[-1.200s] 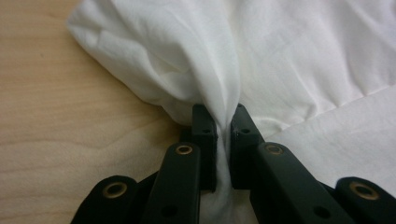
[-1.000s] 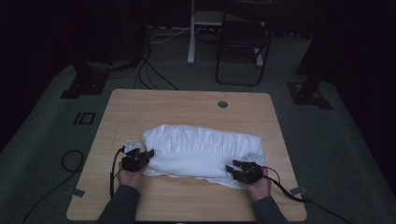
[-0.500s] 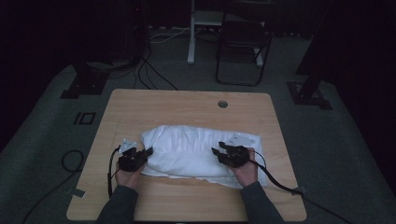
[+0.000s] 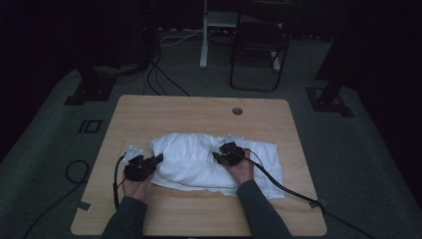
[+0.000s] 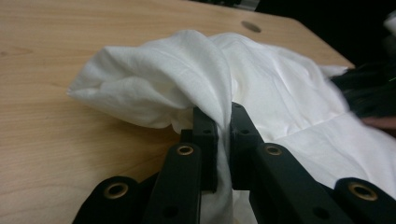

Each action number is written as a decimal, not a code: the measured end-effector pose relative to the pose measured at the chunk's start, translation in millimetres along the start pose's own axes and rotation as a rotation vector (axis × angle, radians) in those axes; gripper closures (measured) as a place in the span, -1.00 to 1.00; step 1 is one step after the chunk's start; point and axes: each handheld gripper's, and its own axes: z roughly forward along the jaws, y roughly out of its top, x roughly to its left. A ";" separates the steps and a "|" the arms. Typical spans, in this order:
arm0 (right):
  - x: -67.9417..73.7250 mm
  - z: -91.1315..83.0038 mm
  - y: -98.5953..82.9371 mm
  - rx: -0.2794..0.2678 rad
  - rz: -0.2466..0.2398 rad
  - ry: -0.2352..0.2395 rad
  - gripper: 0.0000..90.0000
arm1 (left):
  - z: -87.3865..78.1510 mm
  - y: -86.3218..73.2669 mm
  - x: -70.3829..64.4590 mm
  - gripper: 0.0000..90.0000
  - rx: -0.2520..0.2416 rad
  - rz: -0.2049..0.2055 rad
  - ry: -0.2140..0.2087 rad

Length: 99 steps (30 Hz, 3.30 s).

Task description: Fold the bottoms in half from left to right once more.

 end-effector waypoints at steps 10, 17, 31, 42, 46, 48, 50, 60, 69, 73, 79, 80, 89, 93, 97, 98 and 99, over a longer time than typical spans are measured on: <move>3.5 -21.3 3.2 -0.004 -0.015 0.006 0.19 | -2.6 2.8 -2.3 0.88 -0.014 0.003 -0.012; 24.6 -63.3 -7.5 -0.066 -0.054 0.082 0.25 | -3.7 3.7 -3.2 0.88 -0.018 -0.001 -0.016; 41.3 -54.3 -23.6 0.006 -0.112 0.031 0.22 | -5.7 6.8 -7.1 0.88 -0.027 0.006 -0.027; 64.5 -63.4 -51.2 -0.005 -0.248 -0.006 0.25 | -5.9 7.4 -9.3 0.88 -0.032 0.006 -0.034; 63.3 -62.4 -51.5 -0.007 -0.234 0.005 0.25 | -7.1 9.0 -10.2 0.88 -0.038 0.005 -0.040; 63.2 -61.7 -52.0 -0.014 -0.225 0.006 0.25 | -8.3 10.2 -10.7 0.88 -0.041 0.003 -0.044; 64.4 -60.4 -52.5 -0.024 -0.220 0.006 0.25 | -9.5 12.0 -10.9 0.88 -0.044 0.003 -0.044; 63.9 -53.5 -47.4 -0.026 -0.192 0.051 0.25 | -15.9 27.0 -15.9 0.88 -0.067 0.034 -0.052; 66.4 -41.9 -39.3 -0.040 -0.154 0.103 0.26 | -18.6 44.8 -22.6 0.88 -0.095 0.065 -0.050; 65.9 -39.1 -38.1 -0.049 -0.133 0.121 0.27 | -18.6 49.6 -24.4 0.88 -0.098 0.079 -0.049; 64.9 -38.4 -36.7 -0.046 -0.120 0.137 0.26 | -17.4 54.6 -28.4 0.88 -0.101 0.090 -0.056; 61.6 -40.1 -34.3 -0.032 -0.130 0.157 0.26 | -16.6 55.4 -29.0 0.88 -0.102 0.094 -0.056; 43.3 -68.8 -27.0 -0.080 -0.075 0.051 0.18 | -19.3 51.1 -21.6 0.88 -0.104 0.075 -0.043; 36.1 -67.5 -34.6 -0.025 -0.049 -0.007 0.13 | -24.3 48.5 -15.2 0.89 -0.103 0.069 -0.030; 40.4 -56.2 -39.9 -0.025 -0.039 0.028 0.13 | -31.7 47.6 -11.3 0.89 -0.114 0.063 -0.015; 42.8 -52.2 -37.2 -0.028 -0.045 0.056 0.14 | -36.2 48.8 -9.3 0.89 -0.124 0.061 -0.004; 42.8 -52.2 -37.2 -0.028 -0.045 0.056 0.14 | -36.2 48.8 -9.3 0.89 -0.124 0.061 -0.004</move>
